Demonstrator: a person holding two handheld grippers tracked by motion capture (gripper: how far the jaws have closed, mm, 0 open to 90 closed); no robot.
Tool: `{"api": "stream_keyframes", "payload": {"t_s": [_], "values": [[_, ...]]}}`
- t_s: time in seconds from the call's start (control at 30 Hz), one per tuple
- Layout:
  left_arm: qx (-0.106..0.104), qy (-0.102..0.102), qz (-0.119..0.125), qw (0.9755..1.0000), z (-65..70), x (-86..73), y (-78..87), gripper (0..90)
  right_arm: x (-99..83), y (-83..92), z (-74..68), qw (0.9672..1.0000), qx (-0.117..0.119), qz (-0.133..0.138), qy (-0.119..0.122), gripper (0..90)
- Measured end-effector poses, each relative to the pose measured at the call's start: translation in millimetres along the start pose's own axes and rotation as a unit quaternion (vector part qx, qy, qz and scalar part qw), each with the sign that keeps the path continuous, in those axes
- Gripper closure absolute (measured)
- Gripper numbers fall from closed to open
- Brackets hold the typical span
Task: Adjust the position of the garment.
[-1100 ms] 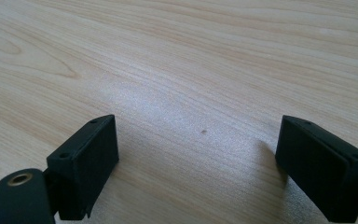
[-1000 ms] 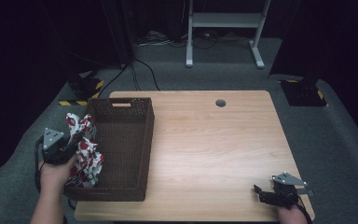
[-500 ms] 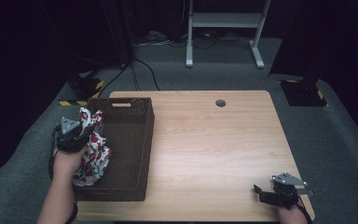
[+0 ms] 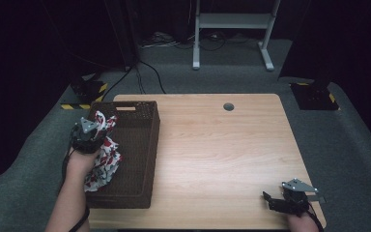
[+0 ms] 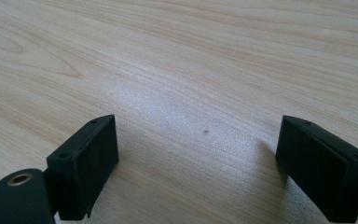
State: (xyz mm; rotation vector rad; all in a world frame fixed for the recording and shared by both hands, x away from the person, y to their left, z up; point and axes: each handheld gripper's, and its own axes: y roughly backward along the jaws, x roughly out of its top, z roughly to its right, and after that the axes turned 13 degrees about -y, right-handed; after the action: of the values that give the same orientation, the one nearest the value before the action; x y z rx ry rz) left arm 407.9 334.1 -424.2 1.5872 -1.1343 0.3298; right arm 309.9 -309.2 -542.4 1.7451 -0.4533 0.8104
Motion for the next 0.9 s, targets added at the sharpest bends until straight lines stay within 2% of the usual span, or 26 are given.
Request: {"api": "stream_keyframes", "payload": {"t_s": [0.13,0.17,0.27,0.37,0.47,0.53,0.57,0.6,0.63,0.7,0.77,0.9], "values": [[-0.007,-0.019,-0.015,0.9997,9.9,7.3,-8.0,80.7,0.0,-0.1,0.1,1.0000,0.000,0.000,0.001,12.8],[-0.009,-0.038,-0.026,0.9989,14.8,10.3,-11.8,80.7,0.0,-0.1,0.1,1.0000,0.000,0.000,0.001,12.8],[-0.013,-0.074,-0.048,0.9960,27.1,16.8,-20.2,80.7,0.0,-0.1,0.1,1.0000,0.001,0.000,0.003,12.8],[-0.020,-0.089,-0.060,0.9941,37.6,22.9,-29.5,80.5,0.1,-0.1,0.1,1.0000,0.003,0.000,0.004,12.8],[-0.028,-0.084,-0.059,0.9944,43.1,26.2,-34.8,80.0,0.1,-0.1,0.1,1.0000,0.003,0.000,0.005,12.8],[-0.045,-0.090,-0.059,0.9931,51.4,31.0,-40.1,78.0,0.0,0.0,0.0,1.0000,0.004,-0.001,0.005,12.9],[-0.061,-0.092,-0.053,0.9924,55.9,33.7,-42.2,74.9,0.0,0.0,0.0,1.0000,0.005,0.000,0.006,12.9],[-0.071,-0.090,-0.050,0.9921,59.1,36.3,-43.5,66.4,0.0,0.0,0.1,1.0000,0.005,0.000,0.006,12.9],[-0.075,-0.090,-0.047,0.9920,61.2,38.4,-43.8,59.4,0.0,0.0,0.1,1.0000,0.006,-0.001,0.006,12.9],[-0.085,-0.091,-0.030,0.9917,65.9,43.9,-42.6,53.2,0.0,0.1,0.1,1.0000,0.006,-0.001,0.006,12.9],[-0.089,-0.093,-0.024,0.9915,68.8,47.5,-41.5,46.2,0.0,0.1,0.0,1.0000,0.006,-0.001,0.007,12.9],[-0.090,-0.092,-0.014,0.9917,70.0,49.7,-38.5,39.7,0.0,0.0,0.1,1.0000,0.006,-0.001,0.007,12.9]]}}
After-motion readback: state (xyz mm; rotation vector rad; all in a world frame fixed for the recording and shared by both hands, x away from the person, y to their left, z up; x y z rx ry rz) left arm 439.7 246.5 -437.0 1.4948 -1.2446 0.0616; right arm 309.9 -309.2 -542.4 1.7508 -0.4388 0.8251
